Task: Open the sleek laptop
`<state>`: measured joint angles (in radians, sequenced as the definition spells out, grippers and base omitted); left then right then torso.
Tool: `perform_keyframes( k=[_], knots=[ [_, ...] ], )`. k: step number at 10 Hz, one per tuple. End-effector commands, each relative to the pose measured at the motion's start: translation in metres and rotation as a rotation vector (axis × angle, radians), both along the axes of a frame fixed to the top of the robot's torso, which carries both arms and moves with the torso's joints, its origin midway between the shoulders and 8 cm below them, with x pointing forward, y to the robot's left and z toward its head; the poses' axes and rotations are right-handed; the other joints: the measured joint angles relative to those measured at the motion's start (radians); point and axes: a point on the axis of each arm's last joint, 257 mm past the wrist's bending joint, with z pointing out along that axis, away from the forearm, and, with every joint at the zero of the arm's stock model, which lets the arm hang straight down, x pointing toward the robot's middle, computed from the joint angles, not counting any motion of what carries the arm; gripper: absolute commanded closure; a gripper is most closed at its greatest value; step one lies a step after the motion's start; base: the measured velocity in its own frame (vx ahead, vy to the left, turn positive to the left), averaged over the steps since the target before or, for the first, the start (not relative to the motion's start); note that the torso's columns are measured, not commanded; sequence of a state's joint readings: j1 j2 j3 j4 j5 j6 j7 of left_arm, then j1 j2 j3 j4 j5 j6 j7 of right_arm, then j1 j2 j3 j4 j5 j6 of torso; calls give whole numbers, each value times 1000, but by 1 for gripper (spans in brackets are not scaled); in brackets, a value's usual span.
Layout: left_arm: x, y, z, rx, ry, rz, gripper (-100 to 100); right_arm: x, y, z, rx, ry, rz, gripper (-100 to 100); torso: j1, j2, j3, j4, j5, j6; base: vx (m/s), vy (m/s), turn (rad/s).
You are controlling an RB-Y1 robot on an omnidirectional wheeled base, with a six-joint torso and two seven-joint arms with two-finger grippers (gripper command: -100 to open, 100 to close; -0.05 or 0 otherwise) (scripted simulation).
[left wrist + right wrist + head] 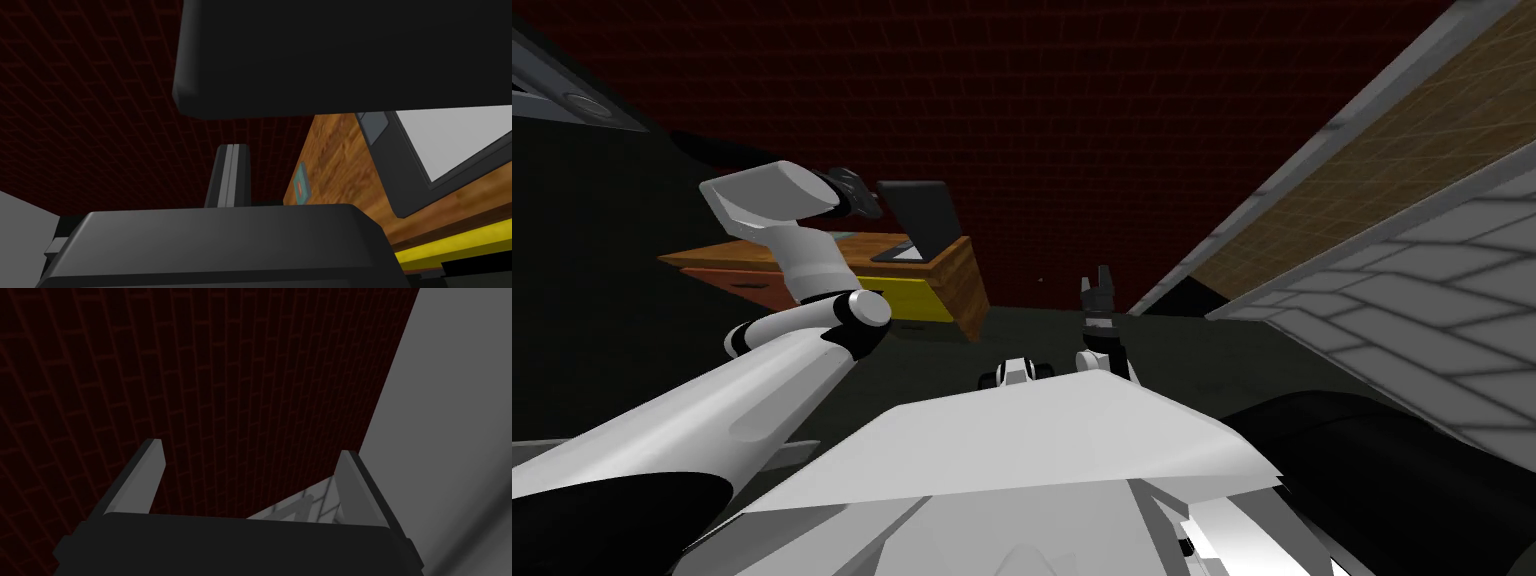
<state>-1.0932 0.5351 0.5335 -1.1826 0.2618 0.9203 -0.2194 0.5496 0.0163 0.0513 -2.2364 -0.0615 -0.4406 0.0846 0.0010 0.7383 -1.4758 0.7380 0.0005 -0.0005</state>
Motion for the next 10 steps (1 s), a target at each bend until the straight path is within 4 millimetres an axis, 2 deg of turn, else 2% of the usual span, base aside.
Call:
perform_keyframes(
  k=[1, 2, 3, 4, 5, 6, 7, 8, 9, 10],
  knots=[
    [3, -46, -4, -3, 8, -76, 100, 0, 0, 0, 0, 0, 0, 0, -1, 2, 1, 0, -1, 2, 70, -24, 315],
    [1, -54, 6, 2, -18, -85, 100, 0, 0, 0, 0, 0, 0, 0, -2, 0, 0, 0, -1, 0, 89, -24, 334],
    [2, -88, -1, -1, 2, -143, 100, 0, 0, 0, 0, 0, 0, 0, -1, -1, -1, 0, -1, 1, 133, -39, 347],
    [3, -100, 0, -7, -6, -160, 100, 0, 0, 0, 0, 0, 0, 0, -2, -4, -2, -1, -1, 1, 114, -42, 325],
    [-1, -100, 9, 0, -24, -159, 100, 0, 0, 0, 0, 0, 0, 0, -1, -2, -2, -1, -1, 1, 46, -18, 70],
    [0, -140, -3, -10, 2, -226, 100, 0, 0, 0, 0, 0, 0, 0, 0, 2, 1, 1, 0, 1, 77, -23, 387],
    [-8, -176, 2, -7, -7, -287, 100, 0, 0, 0, 0, 0, 0, 0, 0, 1, 1, 1, 0, -1, 149, -61, 445],
    [-10, -191, 3, -15, -13, -310, 100, 0, 0, 0, 0, 0, 0, 0, -2, -3, -2, 0, -1, 1, 134, -49, 353],
    [-13, -191, 11, -9, -33, -309, 100, 0, 0, 0, 0, 0, 0, 0, -2, -2, -2, -1, -1, 1, 63, -29, 164],
    [-10, -189, 7, -11, -24, -303, 100, 0, 0, 0, 0, 0, 0, 0, 0, 2, 1, 0, 0, 1, 20, -13, 17]
  ],
)
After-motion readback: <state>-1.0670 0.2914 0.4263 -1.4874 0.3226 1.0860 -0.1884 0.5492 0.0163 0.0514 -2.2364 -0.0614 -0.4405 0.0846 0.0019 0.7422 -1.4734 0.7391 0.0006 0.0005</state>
